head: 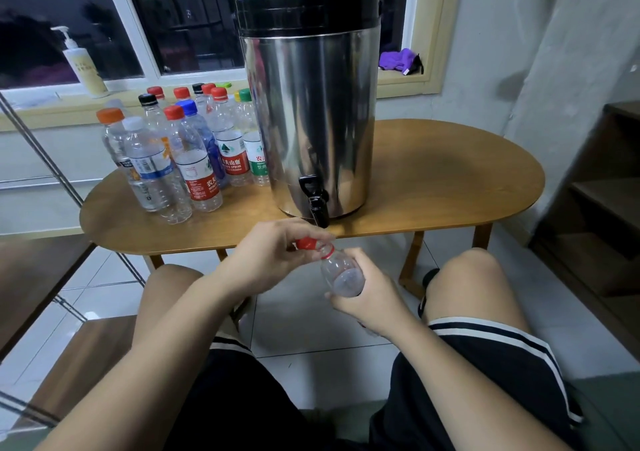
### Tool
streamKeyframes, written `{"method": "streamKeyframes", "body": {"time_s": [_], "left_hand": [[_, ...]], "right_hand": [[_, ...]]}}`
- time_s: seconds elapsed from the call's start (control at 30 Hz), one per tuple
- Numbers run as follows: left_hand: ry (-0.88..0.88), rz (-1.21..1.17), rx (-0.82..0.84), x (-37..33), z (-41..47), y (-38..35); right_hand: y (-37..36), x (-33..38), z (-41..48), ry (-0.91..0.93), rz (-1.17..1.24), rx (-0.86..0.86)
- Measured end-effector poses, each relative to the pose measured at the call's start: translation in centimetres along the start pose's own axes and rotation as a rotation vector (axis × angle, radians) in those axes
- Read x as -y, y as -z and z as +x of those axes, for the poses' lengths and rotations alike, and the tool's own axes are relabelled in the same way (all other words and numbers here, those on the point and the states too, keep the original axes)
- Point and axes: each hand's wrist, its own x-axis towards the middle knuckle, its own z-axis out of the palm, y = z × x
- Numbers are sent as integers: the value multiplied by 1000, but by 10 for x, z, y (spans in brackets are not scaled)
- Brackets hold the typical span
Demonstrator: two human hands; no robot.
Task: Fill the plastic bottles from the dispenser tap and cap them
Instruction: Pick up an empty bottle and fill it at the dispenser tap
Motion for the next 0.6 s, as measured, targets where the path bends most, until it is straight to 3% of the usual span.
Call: {"method": "streamKeyframes", "body": {"time_s": [0.27, 0.6], "left_hand": [[294, 238, -297, 43, 20, 13], [344, 255, -279, 84, 47, 0]], "right_hand": [[-16, -12, 9, -76, -10, -133], [-26, -15, 22, -116, -24, -150]]}}
